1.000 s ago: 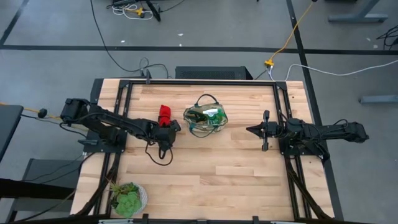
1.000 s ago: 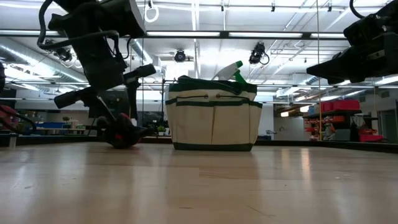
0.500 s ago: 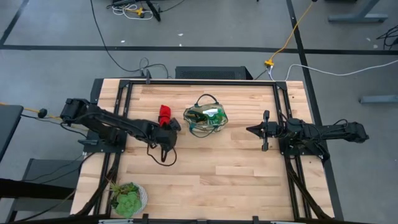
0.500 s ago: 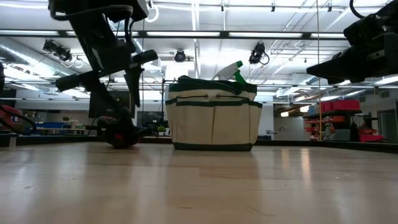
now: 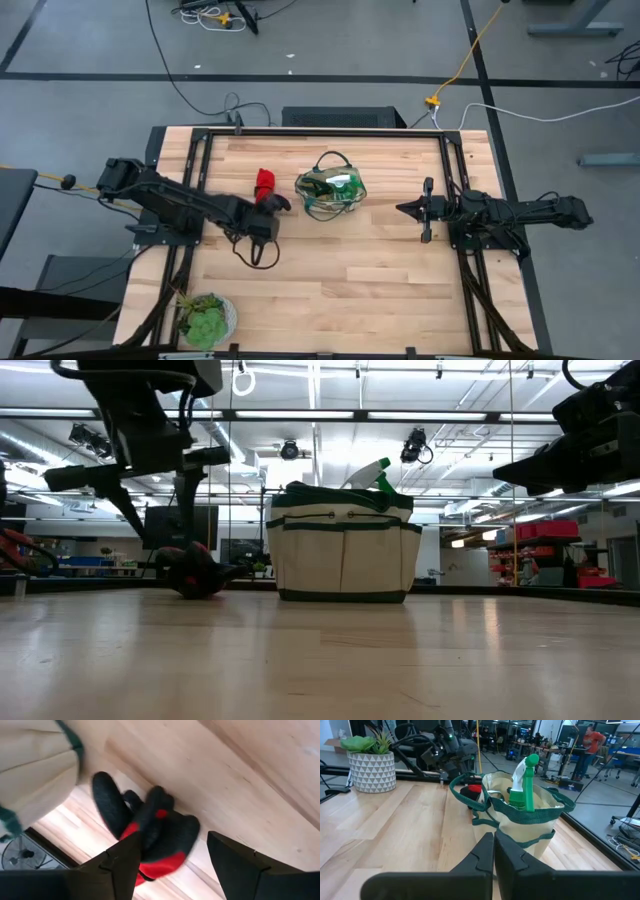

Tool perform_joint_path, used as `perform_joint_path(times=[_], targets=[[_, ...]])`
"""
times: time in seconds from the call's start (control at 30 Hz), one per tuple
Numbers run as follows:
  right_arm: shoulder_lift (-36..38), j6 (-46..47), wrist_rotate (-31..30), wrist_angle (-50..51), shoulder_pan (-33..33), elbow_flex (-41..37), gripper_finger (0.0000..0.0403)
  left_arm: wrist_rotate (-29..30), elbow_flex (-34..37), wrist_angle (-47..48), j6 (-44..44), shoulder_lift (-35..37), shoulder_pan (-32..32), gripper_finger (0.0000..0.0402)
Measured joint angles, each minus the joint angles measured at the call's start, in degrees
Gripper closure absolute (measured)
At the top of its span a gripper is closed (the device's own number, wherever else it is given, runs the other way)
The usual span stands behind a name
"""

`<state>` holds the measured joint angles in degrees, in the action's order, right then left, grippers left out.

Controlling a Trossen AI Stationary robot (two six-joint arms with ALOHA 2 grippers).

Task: Pick & Place Garden tools in Gardening bag
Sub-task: Put the red gloves into the gardening bag

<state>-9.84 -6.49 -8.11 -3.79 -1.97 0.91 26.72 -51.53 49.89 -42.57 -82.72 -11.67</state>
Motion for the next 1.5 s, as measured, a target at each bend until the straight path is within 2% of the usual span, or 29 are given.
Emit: perform_joint_path(times=[0.23, 0.5, 0.73, 1.1, 1.5], targets=[[0.01, 0.01, 0.01, 0.00, 0.00, 0.00, 0.0387, -1.49, 0.02, 2.82, -0.30, 0.00, 0.08, 0.0138], [0.00, 0.00, 0.01, 0.00, 0.01, 0.00, 0.0387, -4.90, 0.04, 2.64, -5.53, -0.04, 2.51, 0.0097], [0.01, -0.01, 0.00, 0.00, 0.01, 0.00, 0.0387, -3.47, 0.04, 2.09, -9.57, -0.07, 4.65, 0.0095], [0.00, 0.00, 0.00, 0.00, 0.01, 0.00, 0.0387, -6.79, 0.07, 0.93, -9.11, -0.13, 4.75, 0.0095], [0.00, 0.01, 0.00, 0.00, -0.01, 0.00, 0.0387, -1.99, 0.07, 0.55, -5.75, -0.13, 4.82, 0.0086]])
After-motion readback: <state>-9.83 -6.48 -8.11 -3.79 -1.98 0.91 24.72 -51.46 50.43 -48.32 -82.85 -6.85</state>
